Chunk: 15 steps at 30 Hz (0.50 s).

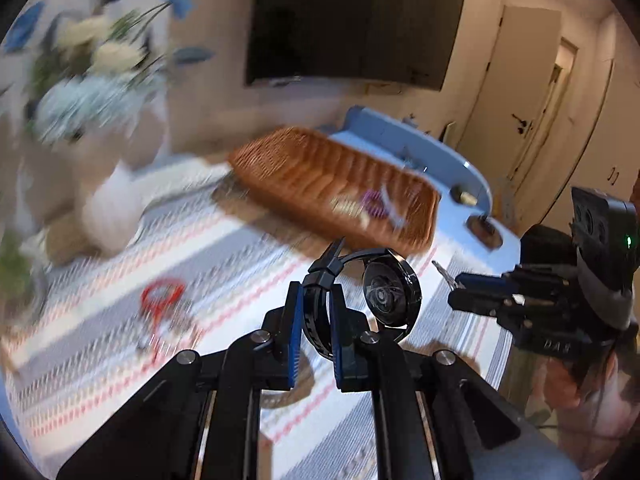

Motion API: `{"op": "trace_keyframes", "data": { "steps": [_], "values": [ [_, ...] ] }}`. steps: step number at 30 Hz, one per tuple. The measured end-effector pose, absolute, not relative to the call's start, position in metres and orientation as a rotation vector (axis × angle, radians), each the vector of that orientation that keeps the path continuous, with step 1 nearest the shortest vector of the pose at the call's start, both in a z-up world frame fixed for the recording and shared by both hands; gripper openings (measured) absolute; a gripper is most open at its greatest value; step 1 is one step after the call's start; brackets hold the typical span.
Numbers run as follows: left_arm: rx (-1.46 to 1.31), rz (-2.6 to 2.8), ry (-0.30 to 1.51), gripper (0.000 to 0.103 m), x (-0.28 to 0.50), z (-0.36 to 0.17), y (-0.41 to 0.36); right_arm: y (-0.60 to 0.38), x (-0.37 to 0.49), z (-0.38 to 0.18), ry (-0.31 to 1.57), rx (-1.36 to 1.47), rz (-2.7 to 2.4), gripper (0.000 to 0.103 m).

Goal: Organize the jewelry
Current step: 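Carry the watch and key into the wicker basket and release both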

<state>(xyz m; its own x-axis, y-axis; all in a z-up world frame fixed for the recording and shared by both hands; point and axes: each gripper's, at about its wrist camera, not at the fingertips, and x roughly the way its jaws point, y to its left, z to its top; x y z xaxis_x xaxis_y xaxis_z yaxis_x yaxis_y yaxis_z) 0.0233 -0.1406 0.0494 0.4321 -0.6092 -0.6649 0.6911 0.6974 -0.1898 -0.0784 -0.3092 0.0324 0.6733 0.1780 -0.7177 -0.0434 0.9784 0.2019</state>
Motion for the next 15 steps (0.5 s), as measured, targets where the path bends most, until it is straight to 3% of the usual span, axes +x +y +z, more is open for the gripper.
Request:
{"op": "trace_keyframes", "data": {
  "steps": [7,15],
  "values": [
    [0.066,-0.862,0.762,0.011,0.071,0.063,-0.207,-0.373,-0.055,0.046,0.746,0.298,0.032,0.023],
    [0.036,-0.852,0.869,0.011,0.132,0.031,-0.267,-0.423,-0.002,0.036,0.731,0.375,-0.038,0.023]
  ]
}}
